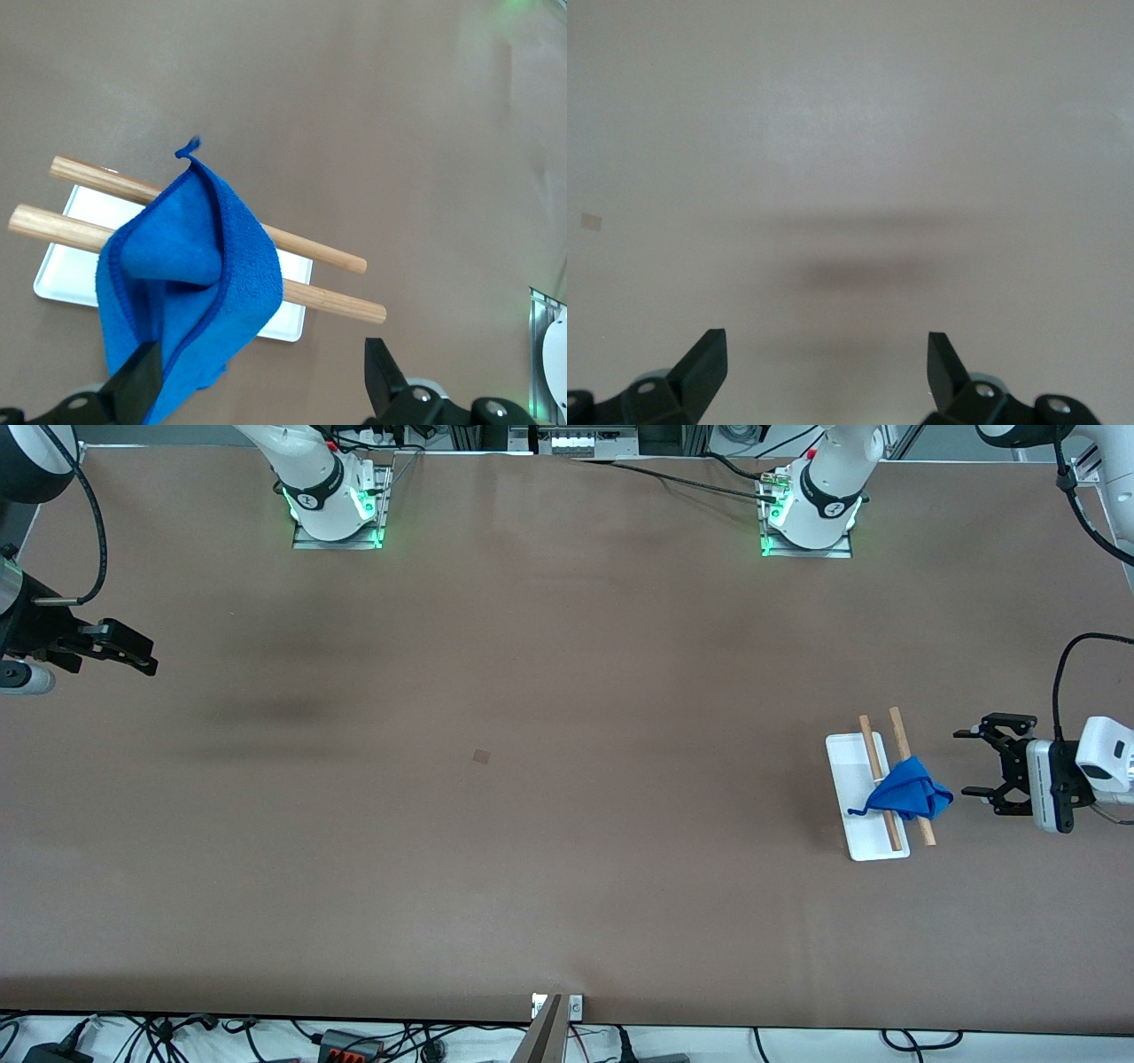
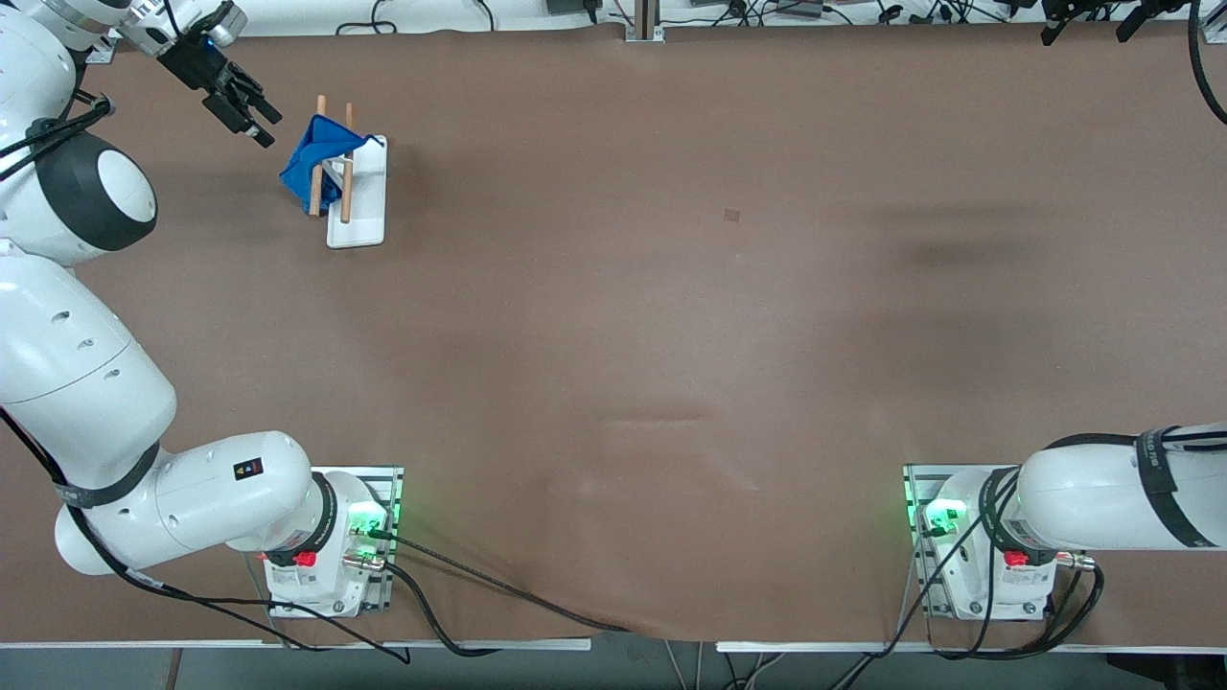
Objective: Pass towel and hang on rack
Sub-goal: 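Open the left gripper and release the towel on the dowels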
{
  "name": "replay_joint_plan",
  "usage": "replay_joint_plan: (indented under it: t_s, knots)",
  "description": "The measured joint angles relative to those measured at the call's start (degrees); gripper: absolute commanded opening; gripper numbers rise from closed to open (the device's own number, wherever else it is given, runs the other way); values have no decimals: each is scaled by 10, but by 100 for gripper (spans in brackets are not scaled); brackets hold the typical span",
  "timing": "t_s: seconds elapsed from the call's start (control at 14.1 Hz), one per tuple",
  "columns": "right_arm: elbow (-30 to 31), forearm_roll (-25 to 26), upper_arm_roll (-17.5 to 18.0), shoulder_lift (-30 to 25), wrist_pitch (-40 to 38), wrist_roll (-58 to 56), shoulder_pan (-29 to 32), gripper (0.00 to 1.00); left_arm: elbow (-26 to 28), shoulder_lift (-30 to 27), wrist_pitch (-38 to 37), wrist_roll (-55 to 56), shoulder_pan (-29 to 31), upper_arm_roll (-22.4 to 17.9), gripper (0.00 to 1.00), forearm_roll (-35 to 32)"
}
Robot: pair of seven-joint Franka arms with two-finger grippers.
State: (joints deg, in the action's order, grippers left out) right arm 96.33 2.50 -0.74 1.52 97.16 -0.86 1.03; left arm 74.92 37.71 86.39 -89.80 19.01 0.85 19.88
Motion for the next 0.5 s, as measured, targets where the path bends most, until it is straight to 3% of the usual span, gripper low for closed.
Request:
replay_joint_plan:
  t_s: [0.5]
  knots:
    - [0,-1,0,-2,-1,8,0,100,-1,-14,-3,60,-1,2,100,-1]
